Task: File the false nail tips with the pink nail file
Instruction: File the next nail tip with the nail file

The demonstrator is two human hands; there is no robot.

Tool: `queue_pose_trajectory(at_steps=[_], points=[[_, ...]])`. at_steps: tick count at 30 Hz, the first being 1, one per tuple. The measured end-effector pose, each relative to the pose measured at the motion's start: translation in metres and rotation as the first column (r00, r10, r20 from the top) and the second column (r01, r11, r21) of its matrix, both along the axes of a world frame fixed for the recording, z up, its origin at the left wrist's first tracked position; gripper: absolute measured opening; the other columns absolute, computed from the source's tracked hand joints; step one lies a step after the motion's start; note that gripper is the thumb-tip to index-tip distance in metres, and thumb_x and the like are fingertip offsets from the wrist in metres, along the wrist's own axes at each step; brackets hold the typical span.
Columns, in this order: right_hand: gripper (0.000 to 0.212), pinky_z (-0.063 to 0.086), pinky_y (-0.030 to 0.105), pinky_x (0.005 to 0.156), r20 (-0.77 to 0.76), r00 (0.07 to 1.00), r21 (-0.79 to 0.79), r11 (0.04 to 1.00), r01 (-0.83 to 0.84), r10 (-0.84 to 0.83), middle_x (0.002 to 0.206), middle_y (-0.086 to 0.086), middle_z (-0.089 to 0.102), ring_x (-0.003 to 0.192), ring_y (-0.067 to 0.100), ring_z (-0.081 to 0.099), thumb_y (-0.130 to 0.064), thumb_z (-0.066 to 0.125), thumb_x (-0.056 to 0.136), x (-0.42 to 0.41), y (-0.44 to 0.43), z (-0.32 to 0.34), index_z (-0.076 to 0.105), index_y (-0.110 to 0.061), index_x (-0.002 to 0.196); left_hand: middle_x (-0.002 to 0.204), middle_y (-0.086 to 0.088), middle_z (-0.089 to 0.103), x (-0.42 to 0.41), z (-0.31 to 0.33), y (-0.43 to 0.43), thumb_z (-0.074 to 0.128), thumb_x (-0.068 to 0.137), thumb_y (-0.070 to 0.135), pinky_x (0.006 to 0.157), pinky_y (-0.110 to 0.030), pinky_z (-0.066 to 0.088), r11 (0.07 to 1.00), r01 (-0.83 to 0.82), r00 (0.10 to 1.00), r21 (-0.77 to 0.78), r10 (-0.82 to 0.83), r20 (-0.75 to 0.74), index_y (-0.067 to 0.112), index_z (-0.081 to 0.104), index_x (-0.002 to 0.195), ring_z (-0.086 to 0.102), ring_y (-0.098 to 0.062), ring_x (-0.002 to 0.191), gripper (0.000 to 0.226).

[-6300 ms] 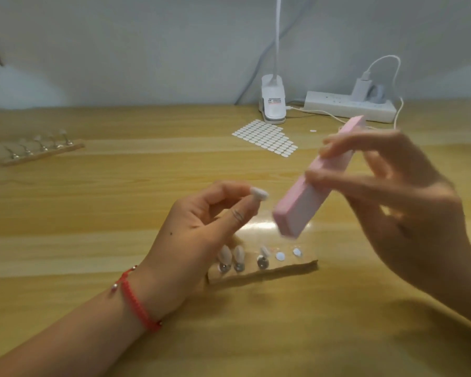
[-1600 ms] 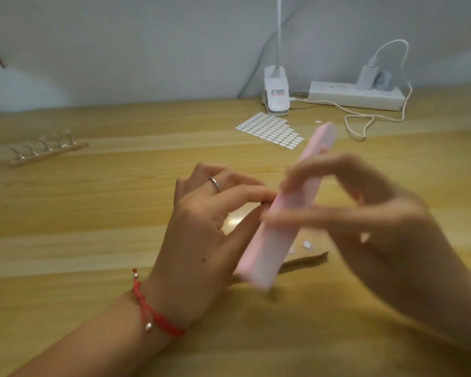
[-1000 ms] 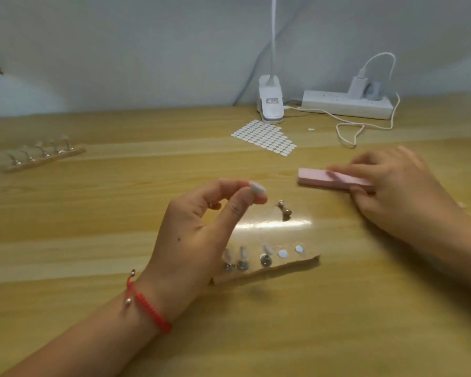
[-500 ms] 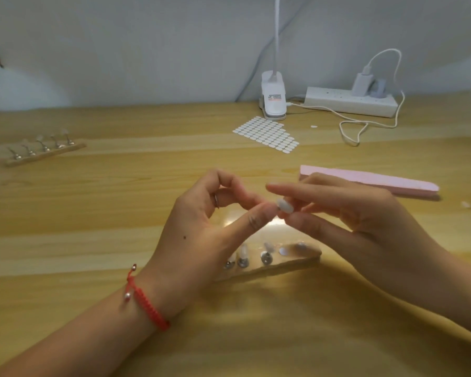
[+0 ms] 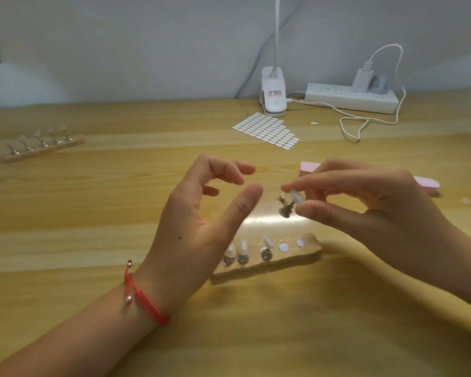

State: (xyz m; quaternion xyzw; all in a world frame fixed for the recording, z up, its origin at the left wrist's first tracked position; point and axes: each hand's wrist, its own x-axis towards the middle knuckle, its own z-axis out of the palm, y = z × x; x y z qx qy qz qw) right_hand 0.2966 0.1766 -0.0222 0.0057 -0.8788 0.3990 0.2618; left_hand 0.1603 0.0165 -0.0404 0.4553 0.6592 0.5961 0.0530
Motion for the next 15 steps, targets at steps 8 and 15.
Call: queue_pose_trajectory(at_steps=[8,15], points=[[0.037,0.038,0.017,0.070,0.240,0.970,0.156,0.988,-0.007,-0.031,0.081,-0.012,0.046,0.083,0.011,0.049,-0.055,0.067,0.068,0.001,0.001,-0.006,0.077,-0.039,0.100,0.100,0.017,0.063,-0.008,-0.002,0.000,0.058,0.086,0.033,0.090,-0.034,0.046,0.992,-0.123,0.992,0.013,0.123,-0.003,0.027,0.055,0.089,0.058,-0.006,0.105,0.007],[0.032,0.050,0.021,0.072,0.199,0.955,0.052,0.976,0.213,-0.219,0.086,-0.017,0.068,0.082,0.007,0.063,-0.061,0.060,0.076,-0.004,0.017,0.000,0.072,-0.039,0.095,0.097,0.018,0.063,-0.008,-0.004,0.002,0.059,0.085,0.034,0.087,-0.025,0.044,0.994,-0.107,0.994,0.001,0.107,0.032,0.031,0.055,0.087,0.059,-0.007,0.102,0.005]])
